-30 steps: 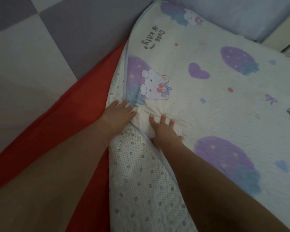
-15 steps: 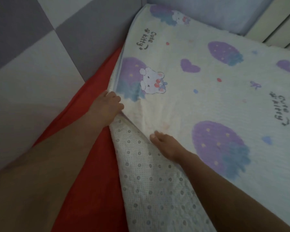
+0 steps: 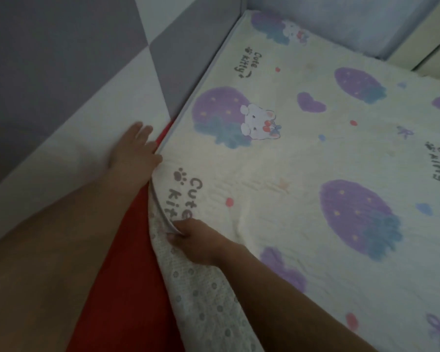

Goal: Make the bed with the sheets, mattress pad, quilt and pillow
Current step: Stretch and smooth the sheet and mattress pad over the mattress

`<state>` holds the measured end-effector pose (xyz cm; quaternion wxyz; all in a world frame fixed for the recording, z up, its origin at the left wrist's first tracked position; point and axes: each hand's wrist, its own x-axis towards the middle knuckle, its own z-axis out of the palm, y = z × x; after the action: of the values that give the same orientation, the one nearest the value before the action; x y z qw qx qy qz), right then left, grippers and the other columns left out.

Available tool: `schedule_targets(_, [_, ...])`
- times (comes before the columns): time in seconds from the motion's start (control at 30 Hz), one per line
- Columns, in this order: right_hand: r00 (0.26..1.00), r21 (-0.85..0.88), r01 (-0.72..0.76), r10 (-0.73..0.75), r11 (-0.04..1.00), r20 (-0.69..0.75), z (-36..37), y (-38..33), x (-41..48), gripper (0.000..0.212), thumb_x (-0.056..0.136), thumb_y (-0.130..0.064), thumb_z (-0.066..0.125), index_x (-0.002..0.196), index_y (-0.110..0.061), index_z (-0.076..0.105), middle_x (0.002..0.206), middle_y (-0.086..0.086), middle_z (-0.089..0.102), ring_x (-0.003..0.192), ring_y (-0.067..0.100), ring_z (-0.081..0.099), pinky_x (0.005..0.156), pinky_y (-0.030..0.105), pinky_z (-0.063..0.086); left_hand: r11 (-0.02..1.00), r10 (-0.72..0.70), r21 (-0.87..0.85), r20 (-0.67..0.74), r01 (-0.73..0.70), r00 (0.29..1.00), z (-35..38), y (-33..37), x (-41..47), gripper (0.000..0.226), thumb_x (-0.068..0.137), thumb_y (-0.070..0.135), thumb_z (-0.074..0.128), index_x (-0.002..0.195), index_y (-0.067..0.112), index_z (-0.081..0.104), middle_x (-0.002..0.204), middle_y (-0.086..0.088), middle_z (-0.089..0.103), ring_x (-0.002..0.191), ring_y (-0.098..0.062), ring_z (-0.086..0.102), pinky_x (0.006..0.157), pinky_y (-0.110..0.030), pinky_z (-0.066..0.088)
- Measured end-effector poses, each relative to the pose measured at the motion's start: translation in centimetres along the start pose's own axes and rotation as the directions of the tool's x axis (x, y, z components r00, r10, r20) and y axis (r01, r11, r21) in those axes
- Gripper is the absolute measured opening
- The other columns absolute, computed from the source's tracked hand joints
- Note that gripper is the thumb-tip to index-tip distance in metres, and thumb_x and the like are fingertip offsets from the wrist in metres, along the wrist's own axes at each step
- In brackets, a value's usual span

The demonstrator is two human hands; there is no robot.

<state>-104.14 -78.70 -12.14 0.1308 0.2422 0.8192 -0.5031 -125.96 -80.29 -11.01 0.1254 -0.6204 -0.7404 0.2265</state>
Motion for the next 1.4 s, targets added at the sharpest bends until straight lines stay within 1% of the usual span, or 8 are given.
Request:
schedule_targets(0.23, [0.999, -0.075, -0.048, 0.048, 0.996, 0.001, 1.8, -1.4, 0.9, 0.040, 0.100, -0.026, 0.044, 0.137, -0.012, 0.049, 0.139, 0.011, 0.050, 0.128, 0.025, 0.045, 0.105, 0.029, 0.032, 0.993, 0.121, -0.010, 0.111, -0.121, 0.986, -1.1, -1.1, -3.3, 0.051, 0.090, 0.029, 0.025, 0.100, 0.022, 0.075, 0.126, -0.019, 0.060, 0.127, -0.045, 0.044, 0.112, -0.033, -0.025])
schedule_targets(0.33, [0.994, -0.093, -0.095, 0.100, 0.991, 0.047, 1.2, -2.0, -0.3, 0.046, 0.098, -0.032, 0.049, 0.140, -0.014, 0.045, 0.140, 0.010, 0.049, 0.128, 0.025, 0.045, 0.102, 0.030, 0.033, 0.992, 0.106, -0.081, 0.141, -0.095, 0.984, -1.4, -0.3, -5.2, 0.042, 0.100, 0.030, 0.024, 0.135, 0.037, 0.046, 0.155, -0.008, 0.024, 0.145, -0.032, 0.013, 0.113, -0.041, -0.019])
schedule_targets(0.5, [0.970, -0.195, -0.201, 0.223, 0.960, 0.101, -0.4, -0.8, -4.1, 0.043, 0.086, -0.027, 0.065, 0.126, -0.016, 0.055, 0.127, 0.007, 0.057, 0.117, 0.023, 0.053, 0.094, 0.028, 0.041, 0.972, 0.087, -0.234, 0.314, -0.011, 0.945, -4.0, 0.7, -9.0, 0.043, 0.099, 0.028, 0.031, 0.139, 0.040, 0.038, 0.160, -0.001, 0.001, 0.147, -0.024, -0.005, 0.117, -0.044, -0.007])
schedule_targets(0.77, [0.876, -0.278, -0.411, 0.460, 0.868, 0.145, -2.4, 3.7, -13.3, 0.030, 0.075, -0.013, 0.075, 0.105, -0.011, 0.069, 0.100, 0.006, 0.067, 0.096, 0.020, 0.064, 0.079, 0.026, 0.051, 0.959, 0.212, -0.236, 0.234, -0.156, 0.949, -7.4, 5.3, -12.3, 0.046, 0.091, 0.016, 0.043, 0.134, 0.034, 0.045, 0.156, 0.005, 0.020, 0.147, -0.021, -0.001, 0.117, -0.043, -0.005])
schedule_targets(0.87, [0.898, -0.266, -0.384, 0.425, 0.884, 0.115, -1.4, 5.3, -16.7, 0.011, 0.076, -0.012, 0.074, 0.083, -0.016, 0.067, 0.078, -0.001, 0.062, 0.072, 0.012, 0.059, 0.058, 0.016, 0.044, 0.942, 0.282, -0.253, 0.247, -0.219, 0.927, -9.0, 9.5, -13.3, 0.045, 0.089, 0.017, 0.051, 0.132, 0.031, 0.047, 0.148, 0.004, 0.037, 0.146, -0.017, 0.012, 0.116, -0.041, -0.010])
schedule_targets(1.0, [0.940, -0.262, -0.300, 0.331, 0.917, 0.082, -0.4, 6.1, -19.3, 0.034, 0.077, -0.010, 0.073, 0.056, -0.024, 0.050, 0.059, -0.008, 0.048, 0.054, 0.003, 0.044, 0.048, 0.014, 0.032, 0.924, 0.325, -0.268, 0.166, -0.274, 0.931, -10.9, 13.5, -14.6, 0.043, 0.087, 0.013, 0.051, 0.126, 0.031, 0.051, 0.115, 0.004, 0.061, 0.119, -0.017, 0.048, 0.117, -0.038, -0.007])
schedule_targets(1.23, [0.973, -0.258, -0.115, 0.161, 0.959, 0.164, 2.2, 4.8, -22.3, 0.024, 0.080, -0.012, 0.068, 0.066, -0.024, 0.052, 0.065, -0.010, 0.050, 0.059, 0.003, 0.047, 0.055, 0.020, 0.037, 0.996, 0.085, -0.035, 0.193, -0.080, 0.977, -10.9, 12.1, -20.1, 0.027, 0.089, 0.012, 0.048, 0.103, 0.026, 0.066, 0.100, 0.006, 0.063, 0.112, -0.018, 0.052, 0.118, -0.047, 0.004])
schedule_targets(1.4, [0.977, -0.132, 0.075, -0.046, 0.988, 0.206, 6.6, 0.6, -21.1, 0.034, 0.090, -0.018, 0.061, 0.063, -0.023, 0.040, 0.062, -0.008, 0.042, 0.051, 0.003, 0.039, 0.048, 0.012, 0.032, 0.999, 0.030, -0.032, 0.063, -0.028, 0.998, -8.4, 8.2, -24.5, 0.022, 0.064, -0.008, 0.059, 0.060, 0.010, 0.070, 0.062, -0.009, 0.066, 0.088, -0.034, 0.066, 0.101, -0.069, 0.028])
